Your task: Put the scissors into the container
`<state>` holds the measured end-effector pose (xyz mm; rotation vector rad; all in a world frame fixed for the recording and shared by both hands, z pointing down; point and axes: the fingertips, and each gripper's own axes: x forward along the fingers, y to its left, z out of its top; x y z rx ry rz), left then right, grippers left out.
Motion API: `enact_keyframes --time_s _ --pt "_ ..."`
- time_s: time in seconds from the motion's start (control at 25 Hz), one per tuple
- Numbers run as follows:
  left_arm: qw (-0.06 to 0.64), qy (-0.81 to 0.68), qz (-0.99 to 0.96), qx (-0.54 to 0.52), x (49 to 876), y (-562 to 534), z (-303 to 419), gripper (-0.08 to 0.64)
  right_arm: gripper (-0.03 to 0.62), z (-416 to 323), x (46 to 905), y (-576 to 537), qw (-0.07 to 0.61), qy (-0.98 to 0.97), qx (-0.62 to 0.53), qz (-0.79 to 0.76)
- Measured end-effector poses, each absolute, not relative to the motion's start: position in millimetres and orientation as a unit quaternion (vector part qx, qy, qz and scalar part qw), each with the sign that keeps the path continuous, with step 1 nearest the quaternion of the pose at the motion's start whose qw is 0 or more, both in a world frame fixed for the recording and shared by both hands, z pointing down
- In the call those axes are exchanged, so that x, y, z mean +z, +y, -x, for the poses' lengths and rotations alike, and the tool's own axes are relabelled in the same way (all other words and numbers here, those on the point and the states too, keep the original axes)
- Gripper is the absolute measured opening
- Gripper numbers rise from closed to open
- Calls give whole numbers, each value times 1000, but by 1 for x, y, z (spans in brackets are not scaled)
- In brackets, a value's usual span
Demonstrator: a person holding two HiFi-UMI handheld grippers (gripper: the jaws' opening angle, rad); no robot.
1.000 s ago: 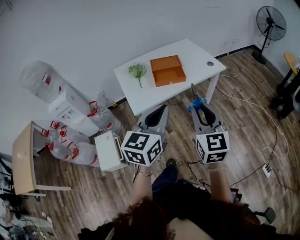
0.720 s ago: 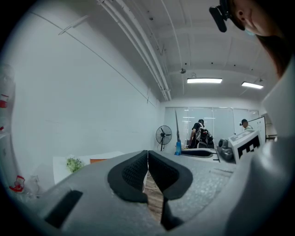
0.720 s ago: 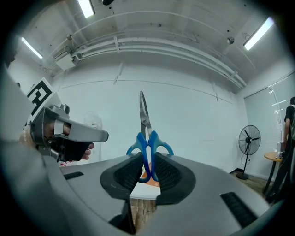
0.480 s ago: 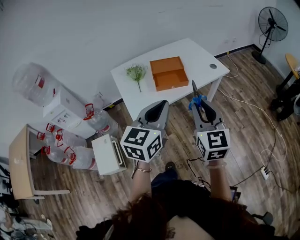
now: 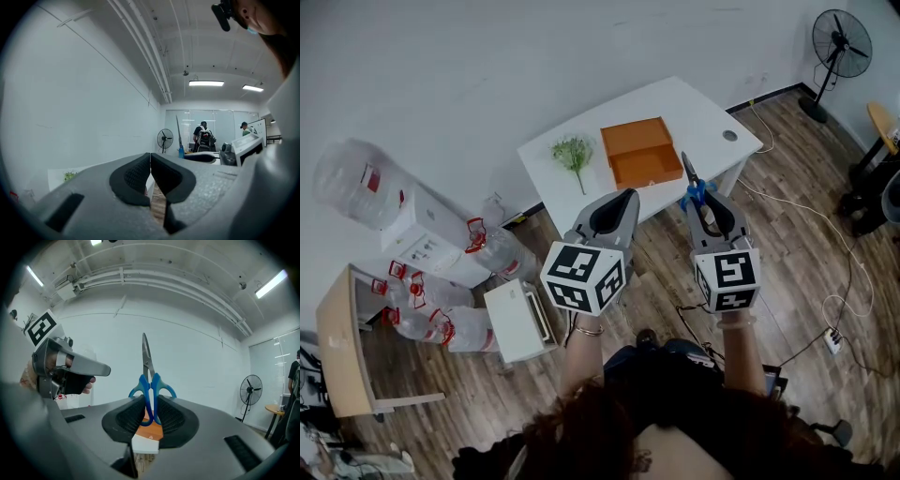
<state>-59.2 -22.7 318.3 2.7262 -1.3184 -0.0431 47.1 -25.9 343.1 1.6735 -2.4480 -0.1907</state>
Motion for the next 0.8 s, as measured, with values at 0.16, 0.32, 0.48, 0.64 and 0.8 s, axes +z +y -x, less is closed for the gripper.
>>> enact_keyframes --time_s 0.16,0.32,0.48,0.64,0.8 --pt "57 -431 -900 -16 319 -38 65 18 77 -41 346 -38 89 -819 -61 -564" --pt "62 -428 -902 -13 323 -51 67 17 77 -40 351 -51 96 -818 -58 -565" --pt "66 -427 -902 -12 326 -67 66 17 77 -41 355 -68 103 -816 -55 -566" --pt "67 -430 -900 -10 329 -85 66 18 77 -41 361 -90 114 -817 -53 -563" --pt "68 -436 -898 -7 333 -108 61 18 77 -45 368 -113 121 -821 -53 -556"
